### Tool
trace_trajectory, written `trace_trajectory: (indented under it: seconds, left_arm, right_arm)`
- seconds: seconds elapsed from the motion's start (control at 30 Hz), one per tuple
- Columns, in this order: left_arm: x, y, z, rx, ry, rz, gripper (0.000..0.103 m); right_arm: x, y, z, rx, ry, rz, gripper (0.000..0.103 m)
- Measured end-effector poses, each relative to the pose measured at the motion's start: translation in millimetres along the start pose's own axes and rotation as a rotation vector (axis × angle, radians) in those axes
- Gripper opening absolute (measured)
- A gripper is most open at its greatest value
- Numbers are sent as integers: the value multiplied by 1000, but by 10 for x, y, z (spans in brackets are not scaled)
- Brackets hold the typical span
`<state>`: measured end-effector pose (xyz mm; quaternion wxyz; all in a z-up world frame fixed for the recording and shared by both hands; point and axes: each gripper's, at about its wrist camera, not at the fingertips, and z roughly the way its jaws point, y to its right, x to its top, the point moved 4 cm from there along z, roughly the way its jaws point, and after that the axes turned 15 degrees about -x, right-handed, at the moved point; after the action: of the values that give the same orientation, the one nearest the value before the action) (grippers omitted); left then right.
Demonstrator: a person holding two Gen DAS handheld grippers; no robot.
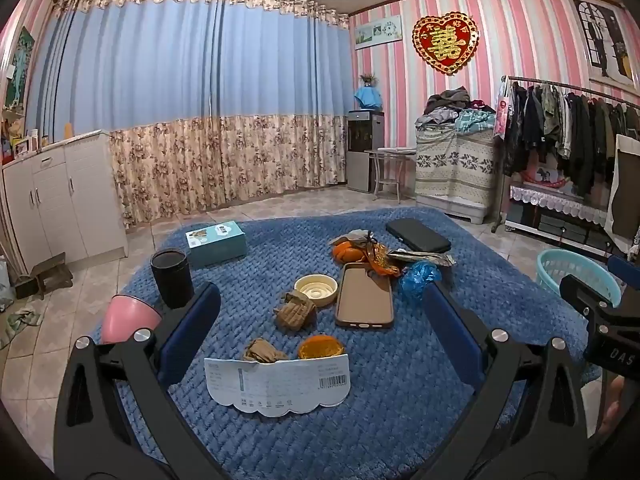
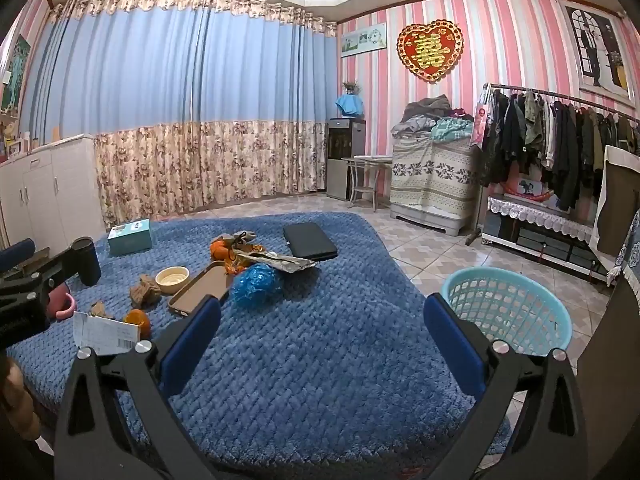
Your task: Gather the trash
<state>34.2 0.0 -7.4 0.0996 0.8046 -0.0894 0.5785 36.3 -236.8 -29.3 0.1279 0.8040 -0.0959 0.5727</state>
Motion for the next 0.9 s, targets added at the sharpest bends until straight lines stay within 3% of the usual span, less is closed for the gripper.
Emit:
trace_trajectory:
  seconds: [0.9]
  left_arm:
    - [-26,28,4,-2,-2,3,98]
  right_arm:
    - [-12,12,-11,2,0,4,99]
